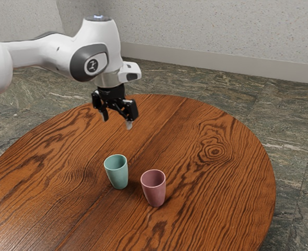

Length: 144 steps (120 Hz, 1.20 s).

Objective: Place the left cup onto the right cup

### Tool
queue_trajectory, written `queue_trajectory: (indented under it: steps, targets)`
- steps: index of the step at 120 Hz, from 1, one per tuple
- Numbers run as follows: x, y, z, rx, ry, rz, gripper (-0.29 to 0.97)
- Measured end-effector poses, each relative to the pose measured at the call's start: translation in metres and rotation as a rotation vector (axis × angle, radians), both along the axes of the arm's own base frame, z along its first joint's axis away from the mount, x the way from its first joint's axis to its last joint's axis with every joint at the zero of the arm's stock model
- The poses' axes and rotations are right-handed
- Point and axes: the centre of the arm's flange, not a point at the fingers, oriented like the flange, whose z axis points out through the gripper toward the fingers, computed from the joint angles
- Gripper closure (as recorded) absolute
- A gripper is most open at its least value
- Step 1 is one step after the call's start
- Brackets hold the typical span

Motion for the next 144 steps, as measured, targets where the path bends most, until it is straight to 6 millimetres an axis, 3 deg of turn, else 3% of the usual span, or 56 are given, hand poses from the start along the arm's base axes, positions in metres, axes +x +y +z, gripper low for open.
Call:
queue_trajectory:
  steps: [17, 81, 144]
  targets:
    - [0.001, -0.005, -0.003, -0.003, -0.003, 0.002, 0.0]
    - [-0.016, -0.025, -0.046, -0.015, 0.036, 0.017, 0.0]
    - [-0.026, -0.033, -0.065, -0.023, 0.043, 0.057, 0.0]
